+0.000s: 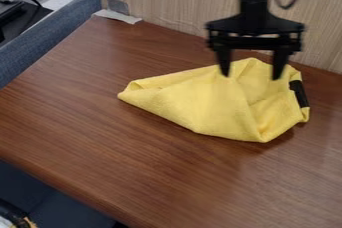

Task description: Fold the cloth from top right top to center of the cloth

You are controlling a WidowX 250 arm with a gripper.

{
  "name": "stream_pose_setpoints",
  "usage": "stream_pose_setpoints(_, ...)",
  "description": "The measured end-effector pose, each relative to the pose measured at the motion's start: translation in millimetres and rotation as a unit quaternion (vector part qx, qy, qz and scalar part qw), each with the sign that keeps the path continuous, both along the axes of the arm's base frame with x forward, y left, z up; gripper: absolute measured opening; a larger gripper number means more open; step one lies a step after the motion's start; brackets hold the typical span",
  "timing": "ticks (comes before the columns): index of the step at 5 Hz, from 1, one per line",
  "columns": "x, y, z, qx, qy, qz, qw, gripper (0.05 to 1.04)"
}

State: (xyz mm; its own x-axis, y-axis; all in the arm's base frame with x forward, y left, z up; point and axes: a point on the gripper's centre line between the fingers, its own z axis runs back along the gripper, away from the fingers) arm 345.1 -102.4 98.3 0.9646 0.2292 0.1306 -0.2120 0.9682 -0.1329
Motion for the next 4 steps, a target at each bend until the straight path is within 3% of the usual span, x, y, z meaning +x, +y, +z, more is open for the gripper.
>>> stream_pose_setpoints(2, 35.6, -49.3, -33.0, 0.026, 0.029, -0.04, 0.9985, 0.999)
stream_pose_setpoints(4, 56.8, -60.8, -63.2, 0.059, 0.057, -0.044, 0.9956, 0.945)
